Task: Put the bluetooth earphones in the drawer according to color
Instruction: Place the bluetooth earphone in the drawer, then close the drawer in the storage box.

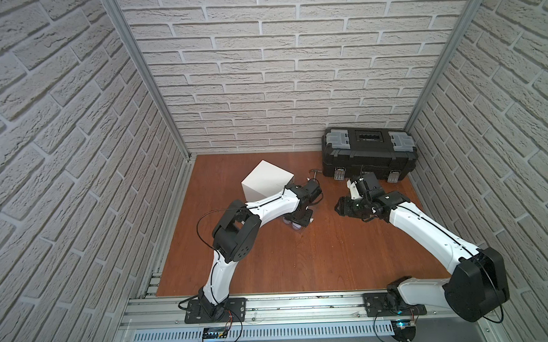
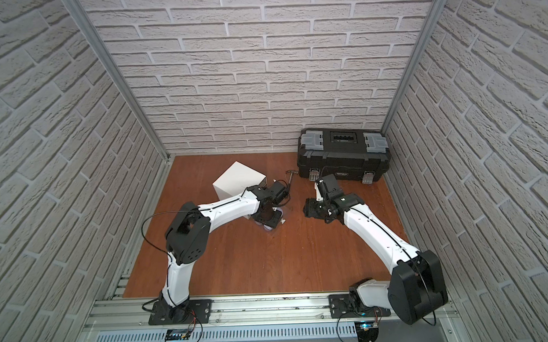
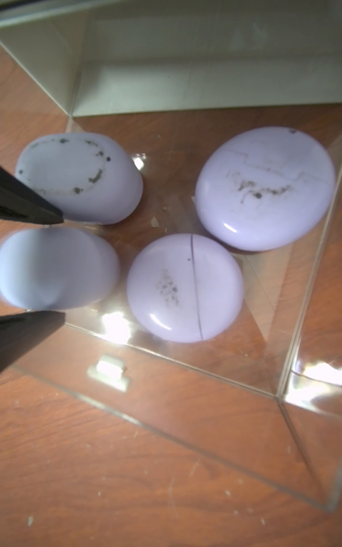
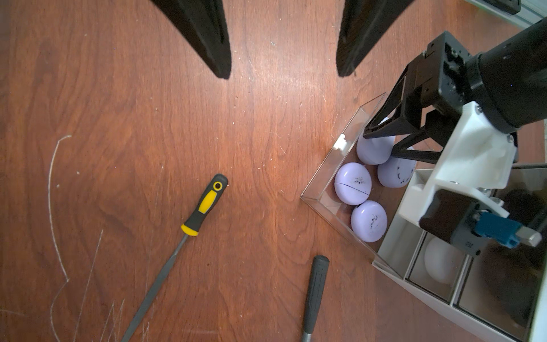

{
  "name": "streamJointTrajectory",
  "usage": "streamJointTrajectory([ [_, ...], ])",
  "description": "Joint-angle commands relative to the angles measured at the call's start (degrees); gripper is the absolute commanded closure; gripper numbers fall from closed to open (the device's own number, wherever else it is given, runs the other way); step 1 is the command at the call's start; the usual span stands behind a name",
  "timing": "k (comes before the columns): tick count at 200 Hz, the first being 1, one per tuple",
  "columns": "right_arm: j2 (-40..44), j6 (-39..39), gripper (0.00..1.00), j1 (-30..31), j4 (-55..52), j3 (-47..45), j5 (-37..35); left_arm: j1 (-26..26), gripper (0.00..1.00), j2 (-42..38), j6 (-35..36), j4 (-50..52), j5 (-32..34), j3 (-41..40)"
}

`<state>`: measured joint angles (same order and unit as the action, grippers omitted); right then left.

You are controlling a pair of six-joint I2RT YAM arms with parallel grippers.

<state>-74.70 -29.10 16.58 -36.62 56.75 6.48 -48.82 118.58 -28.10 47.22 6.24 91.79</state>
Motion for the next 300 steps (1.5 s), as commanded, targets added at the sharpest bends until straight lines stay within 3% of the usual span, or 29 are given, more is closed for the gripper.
streamJointTrajectory([
  [1,-0.16,0.90,0.38,-0.38,1.38,-0.44,0.48,0.06,0.42,-2.55,0.22,1.29,1.15,-0.70],
  [52,0.74,0.55,0.38,-0.34,1.13,-0.33,1.27,-0.02,0.32,-6.02,0.73,4.06,3.13,1.22],
  [73,1.20,-0.25,0.38,-0.38,1.52,-0.39,3.21,0.53,0.20,-10.78,2.13,5.77,3.79,3.97],
  [100,0.50,-3.90,0.42,-0.41,4.90,-2.14,9.90,4.95,0.09,-16.73,4.45,8.58,3.72,7.88],
  [110,-0.07,-6.10,0.49,-0.36,7.38,-3.76,13.39,7.52,0.06,-18.27,5.49,9.92,4.09,9.03],
  [134,-1.50,-11.75,0.80,-0.29,14.37,-8.47,20.31,15.44,0.03,-20.87,7.94,11.20,1.65,10.94],
  [148,-1.88,-14.64,0.89,-0.24,18.42,-11.30,22.74,19.93,0.02,-20.82,9.73,11.49,-1.26,12.69],
  [206,-2.21,-18.71,0.95,-0.14,23.34,-16.31,24.42,31.57,0.02,-10.20,14.67,13.59,-11.30,25.51],
  [275,-4.79,-18.11,0.96,-0.01,24.18,-17.78,23.55,34.94,0.02,13.68,15.07,21.04,-21.51,56.24],
  [300,-5.40,-17.83,0.96,-0.01,24.30,-18.10,23.69,35.75,0.02,17.90,13.54,21.35,-24.88,60.24],
])
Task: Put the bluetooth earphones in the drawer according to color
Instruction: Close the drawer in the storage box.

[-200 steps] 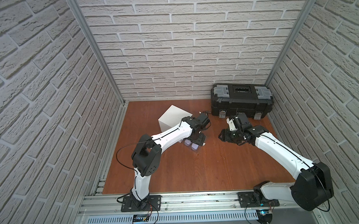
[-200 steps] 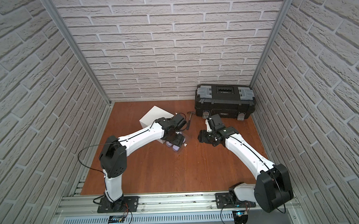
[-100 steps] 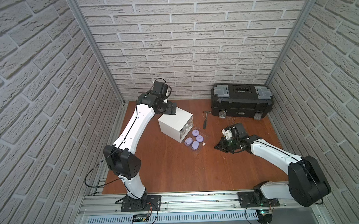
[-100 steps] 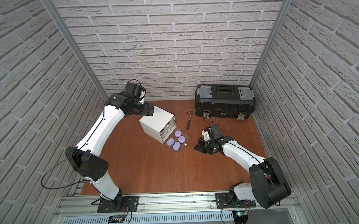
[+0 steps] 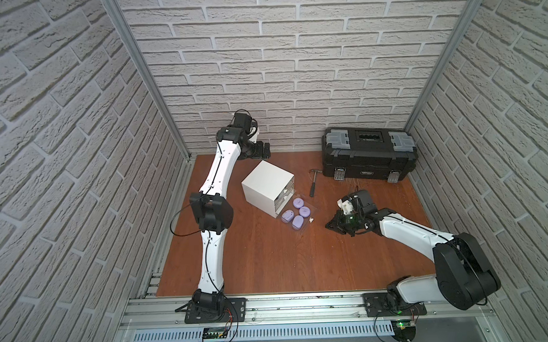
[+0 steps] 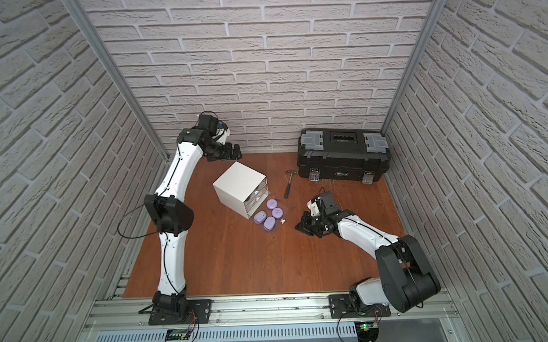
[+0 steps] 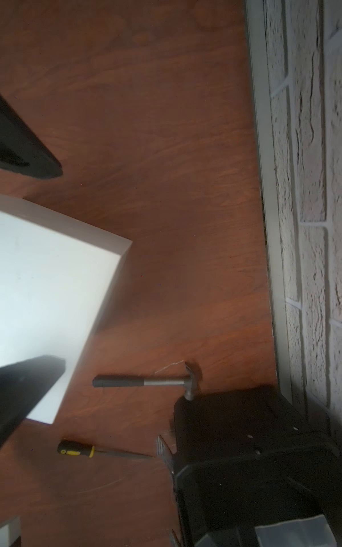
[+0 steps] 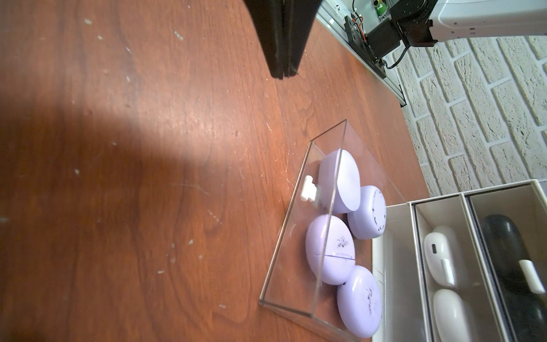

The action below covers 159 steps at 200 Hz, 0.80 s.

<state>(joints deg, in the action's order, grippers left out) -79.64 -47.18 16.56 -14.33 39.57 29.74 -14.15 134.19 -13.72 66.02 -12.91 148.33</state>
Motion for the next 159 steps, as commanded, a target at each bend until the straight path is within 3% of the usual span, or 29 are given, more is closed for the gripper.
streamJointTrajectory([
  [1,-0.49,0.24,0.96,-0.01,1.97,-0.91,0.42,1.07,0.02,2.34,-0.90,2.59,-5.77,3.71],
  [32,-1.38,0.92,0.96,0.00,1.76,-0.49,0.33,1.26,0.03,3.12,-0.96,4.06,-7.18,2.25],
  [75,-3.46,1.13,0.96,-0.03,2.69,-0.27,-0.33,0.23,0.07,-0.74,-0.83,1.76,-10.20,-6.22],
  [159,-12.87,0.25,0.97,0.00,8.94,0.28,-1.52,-3.18,0.09,1.65,-0.55,0.78,-13.79,-5.72],
])
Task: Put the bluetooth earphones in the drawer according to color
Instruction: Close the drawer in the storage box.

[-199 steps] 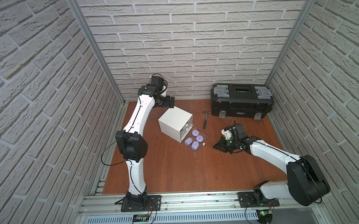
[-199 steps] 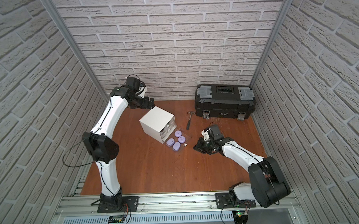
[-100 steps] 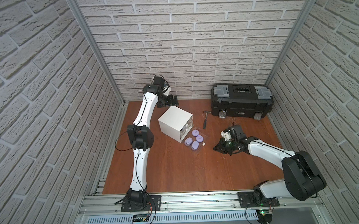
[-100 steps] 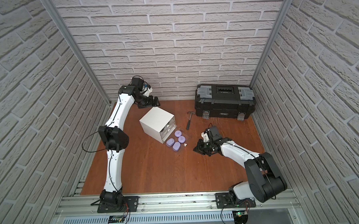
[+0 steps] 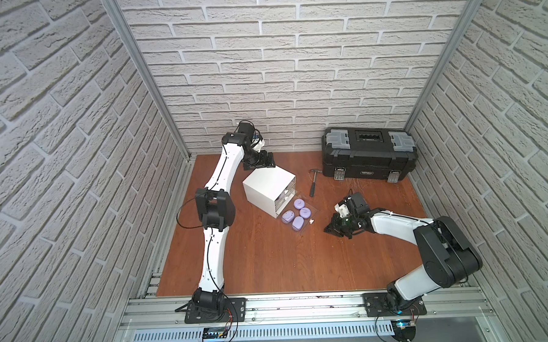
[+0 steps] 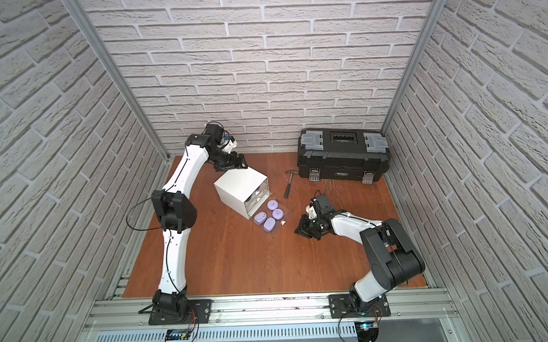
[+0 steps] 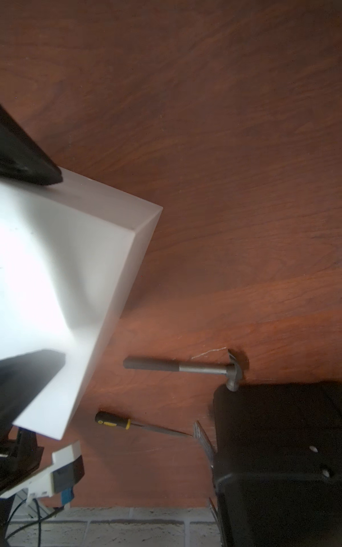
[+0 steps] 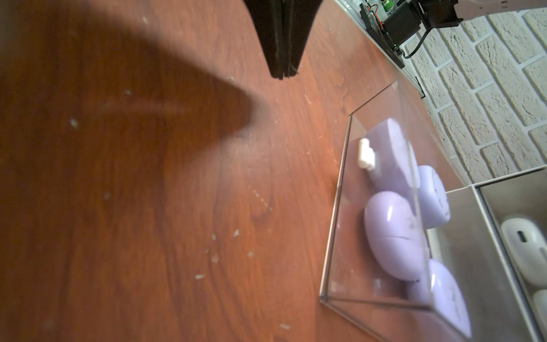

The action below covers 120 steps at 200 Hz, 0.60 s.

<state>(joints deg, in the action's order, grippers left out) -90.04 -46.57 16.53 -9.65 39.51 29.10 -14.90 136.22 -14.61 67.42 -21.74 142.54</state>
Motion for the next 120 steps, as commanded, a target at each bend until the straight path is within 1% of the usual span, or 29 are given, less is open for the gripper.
streamJointTrajectory([
  [1,-2.53,-0.36,0.97,0.05,4.36,0.37,-0.89,-2.51,0.09,-0.32,0.36,-0.62,-5.06,0.09],
  [29,-4.59,-1.24,0.97,-0.01,5.99,1.62,-1.12,-3.90,0.09,0.53,0.81,0.11,-5.60,0.46],
  [77,-4.45,-1.66,0.97,0.55,5.50,3.77,-1.69,-5.68,0.10,0.41,1.78,0.96,-5.09,-1.00],
  [120,-4.21,-2.95,0.97,3.06,5.69,5.16,-1.26,-6.95,0.10,-0.60,2.08,0.52,-4.39,-3.83],
])
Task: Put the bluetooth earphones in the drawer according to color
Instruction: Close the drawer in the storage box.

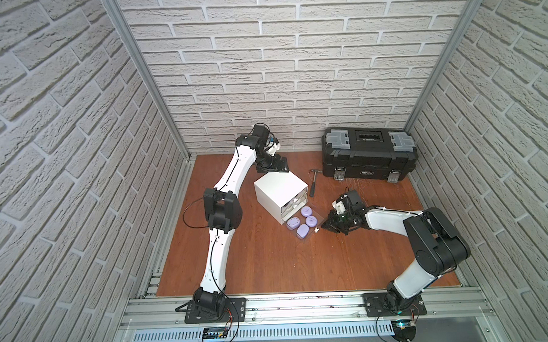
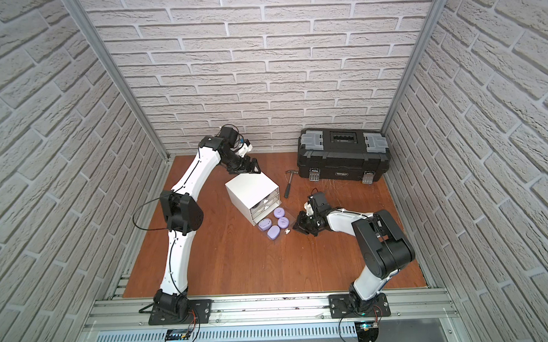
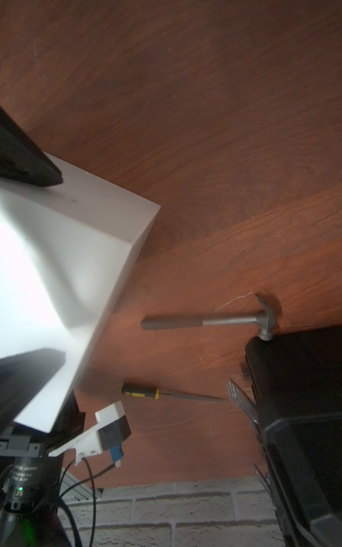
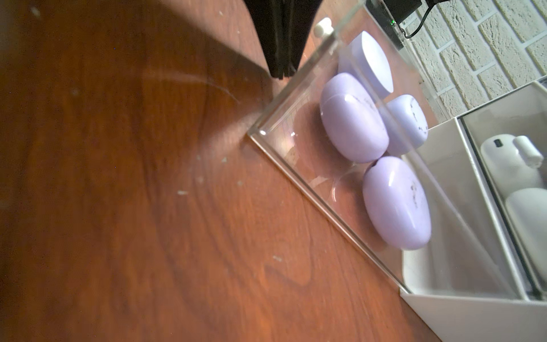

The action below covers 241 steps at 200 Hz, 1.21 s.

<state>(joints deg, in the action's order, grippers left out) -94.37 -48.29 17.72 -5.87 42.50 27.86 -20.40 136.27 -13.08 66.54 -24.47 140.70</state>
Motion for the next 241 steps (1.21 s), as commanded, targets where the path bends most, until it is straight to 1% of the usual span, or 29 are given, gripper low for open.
streamJointTrajectory([
  [1,0.09,-1.25,0.97,1.93,1.96,2.20,-0.01,-1.42,0.10,-0.73,0.53,1.40,-1.65,-2.05],
  [33,-1.64,-3.24,0.97,4.52,3.44,3.45,0.47,-1.81,0.10,-1.56,0.34,0.97,-0.95,-4.13],
  [60,-2.35,-3.80,0.97,5.90,3.50,4.87,-0.49,-1.85,0.10,-2.75,0.34,0.21,-0.85,-6.16],
  [108,-5.39,-4.40,0.97,6.65,3.58,8.75,-1.42,-2.60,0.11,-4.06,0.34,-1.01,-1.37,-8.57],
  [201,-12.03,-5.58,0.97,7.99,3.80,16.48,-2.02,-5.06,0.12,-4.51,0.34,-0.94,-1.20,-9.97],
  [241,-14.11,-6.28,0.97,8.70,4.64,18.55,-2.40,-5.10,0.13,-4.69,0.47,-0.56,-0.93,-10.21],
])
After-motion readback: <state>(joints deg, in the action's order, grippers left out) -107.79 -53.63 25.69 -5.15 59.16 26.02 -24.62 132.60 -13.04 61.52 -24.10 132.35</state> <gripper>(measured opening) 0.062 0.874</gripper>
